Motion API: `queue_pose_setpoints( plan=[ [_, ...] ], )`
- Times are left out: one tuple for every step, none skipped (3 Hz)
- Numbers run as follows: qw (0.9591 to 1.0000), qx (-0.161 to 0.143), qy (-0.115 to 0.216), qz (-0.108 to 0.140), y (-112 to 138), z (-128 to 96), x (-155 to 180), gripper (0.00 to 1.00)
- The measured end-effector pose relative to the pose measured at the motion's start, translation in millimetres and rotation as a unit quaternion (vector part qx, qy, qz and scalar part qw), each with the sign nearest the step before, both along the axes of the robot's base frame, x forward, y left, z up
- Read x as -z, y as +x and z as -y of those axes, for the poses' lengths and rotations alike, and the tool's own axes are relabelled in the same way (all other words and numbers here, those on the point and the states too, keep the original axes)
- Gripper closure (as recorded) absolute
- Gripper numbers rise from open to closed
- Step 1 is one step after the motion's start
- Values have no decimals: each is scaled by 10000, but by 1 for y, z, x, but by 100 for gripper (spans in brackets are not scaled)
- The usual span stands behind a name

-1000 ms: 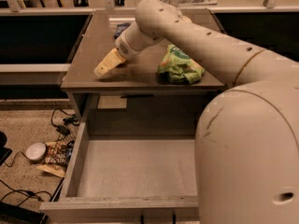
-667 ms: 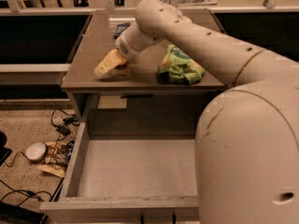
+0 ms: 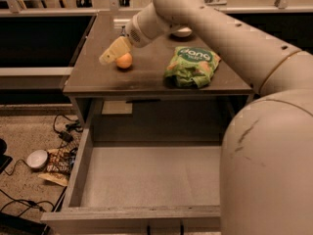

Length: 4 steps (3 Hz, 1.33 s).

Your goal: Pick orange from top drawer and place on counter

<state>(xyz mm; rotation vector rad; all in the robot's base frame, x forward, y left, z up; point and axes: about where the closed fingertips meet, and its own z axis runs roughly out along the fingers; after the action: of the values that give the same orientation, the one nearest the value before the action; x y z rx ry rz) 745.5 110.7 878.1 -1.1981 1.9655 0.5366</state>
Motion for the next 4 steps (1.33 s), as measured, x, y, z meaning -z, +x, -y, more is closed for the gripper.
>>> queue_pose_setpoints(
  plan=[
    [9985,-19,403,361,-20,20,-68,0],
    [9949,316,592,753,-53,66,-130,0],
    [9899,571,653,1122,-103,110,-174,0],
    [9815,863,672,1569,-164,144,-204,0]
  ],
)
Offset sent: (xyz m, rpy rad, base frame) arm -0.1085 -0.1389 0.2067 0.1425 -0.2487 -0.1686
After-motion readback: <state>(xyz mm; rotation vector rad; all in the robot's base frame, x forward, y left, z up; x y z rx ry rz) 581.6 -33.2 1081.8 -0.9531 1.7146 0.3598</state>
